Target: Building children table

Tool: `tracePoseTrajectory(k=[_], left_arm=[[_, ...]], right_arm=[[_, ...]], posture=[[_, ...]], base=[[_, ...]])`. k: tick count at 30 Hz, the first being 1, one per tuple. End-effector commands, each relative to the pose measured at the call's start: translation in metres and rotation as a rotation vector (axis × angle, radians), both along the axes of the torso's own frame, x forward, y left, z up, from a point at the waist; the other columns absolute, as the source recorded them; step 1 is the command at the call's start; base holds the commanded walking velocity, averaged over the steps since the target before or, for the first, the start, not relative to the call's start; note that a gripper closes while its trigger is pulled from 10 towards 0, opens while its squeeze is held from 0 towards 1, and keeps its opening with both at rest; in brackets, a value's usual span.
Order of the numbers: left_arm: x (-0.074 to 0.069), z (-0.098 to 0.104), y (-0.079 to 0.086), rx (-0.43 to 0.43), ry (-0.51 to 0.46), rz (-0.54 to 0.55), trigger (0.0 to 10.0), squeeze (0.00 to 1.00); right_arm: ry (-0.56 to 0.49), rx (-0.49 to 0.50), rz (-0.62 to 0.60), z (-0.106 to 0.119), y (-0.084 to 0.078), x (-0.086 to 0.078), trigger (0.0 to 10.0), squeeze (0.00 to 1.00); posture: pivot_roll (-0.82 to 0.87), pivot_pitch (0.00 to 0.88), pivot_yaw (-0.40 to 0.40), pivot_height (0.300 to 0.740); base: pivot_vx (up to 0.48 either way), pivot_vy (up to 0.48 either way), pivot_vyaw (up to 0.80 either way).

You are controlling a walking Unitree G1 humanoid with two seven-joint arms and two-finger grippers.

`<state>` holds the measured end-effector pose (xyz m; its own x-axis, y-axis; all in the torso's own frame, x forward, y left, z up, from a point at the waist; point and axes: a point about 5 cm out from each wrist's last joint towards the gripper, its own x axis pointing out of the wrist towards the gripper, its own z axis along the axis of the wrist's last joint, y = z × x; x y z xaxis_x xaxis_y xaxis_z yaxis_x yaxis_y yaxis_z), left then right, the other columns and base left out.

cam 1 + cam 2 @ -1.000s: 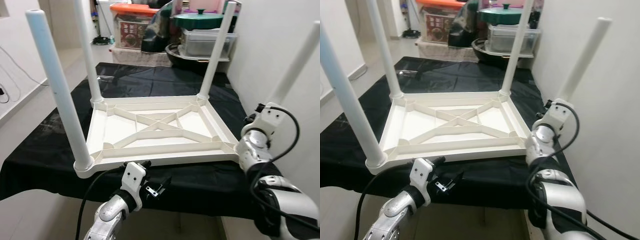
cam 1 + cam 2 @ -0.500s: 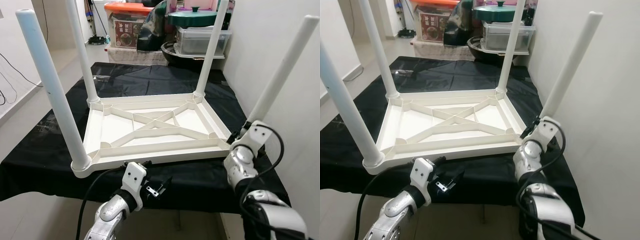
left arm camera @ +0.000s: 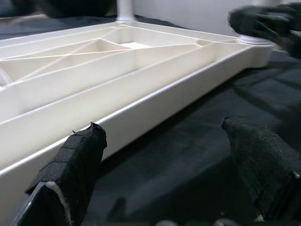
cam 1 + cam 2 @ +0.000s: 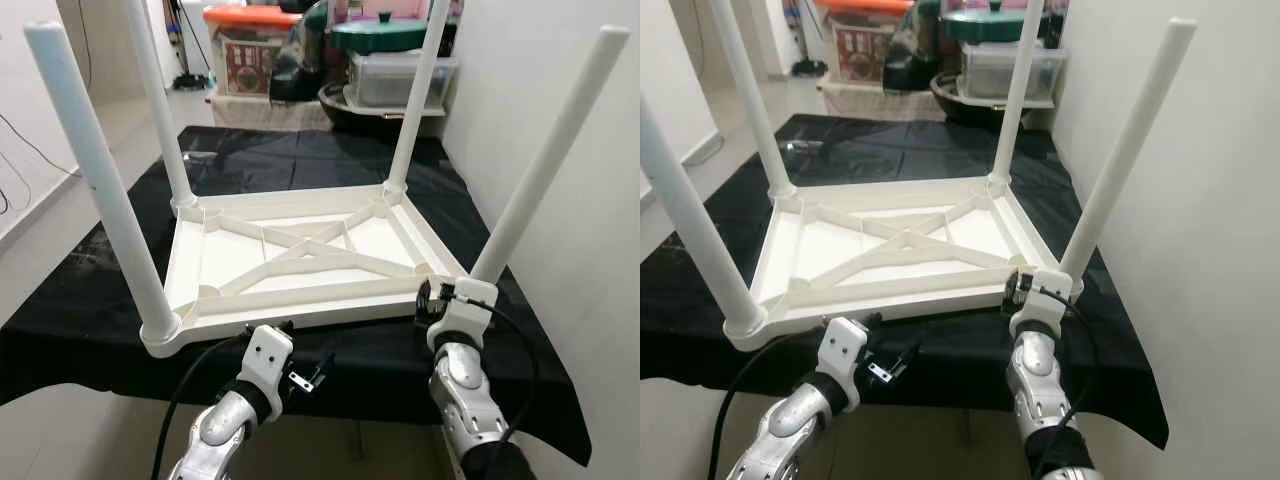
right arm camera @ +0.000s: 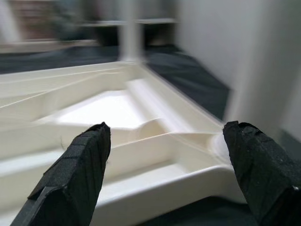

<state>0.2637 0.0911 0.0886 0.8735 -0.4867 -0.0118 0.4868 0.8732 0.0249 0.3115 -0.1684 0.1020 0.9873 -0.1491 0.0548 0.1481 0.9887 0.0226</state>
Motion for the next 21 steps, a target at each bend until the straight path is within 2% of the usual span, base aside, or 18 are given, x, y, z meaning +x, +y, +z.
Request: tracePoseTrajectory(k=[1, 4, 12, 21], left_arm=[[-0.002, 0.0, 0.002, 0.023, 0.001, 0.014, 10.0, 0.0], [-0.006, 0.002, 0.0, 0.015, 0.003, 0.035, 10.0, 0.0], [-0.007, -0.002, 0.001, 0.021, 0.019, 0.056, 10.0, 0.0], [-0.007, -0.003, 0.0, 0.03, 0.027, 0.06, 10.0, 0.0]], right_arm=[[0.02, -0.017, 0.07, -0.007, 0.01, -0.006, 10.0, 0.0], [0.061, -0.007, 0.093, -0.015, 0.018, -0.02, 10.0, 0.0], [0.108, -0.007, 0.097, -0.016, 0.021, -0.027, 10.0, 0.0], [0.149, 0.003, 0.112, -0.02, 0.02, -0.028, 10.0, 0.0]], posture=[[0.03, 0.0, -0.04, 0.74], [0.03, 0.0, -0.037, 0.74], [0.02, 0.0, -0.034, 0.74], [0.03, 0.0, -0.035, 0.74]], base=[[0.0, 0.0, 0.0], [0.0, 0.0, 0.0], [0.0, 0.0, 0.0], [-0.294, 0.0, 0.0]])
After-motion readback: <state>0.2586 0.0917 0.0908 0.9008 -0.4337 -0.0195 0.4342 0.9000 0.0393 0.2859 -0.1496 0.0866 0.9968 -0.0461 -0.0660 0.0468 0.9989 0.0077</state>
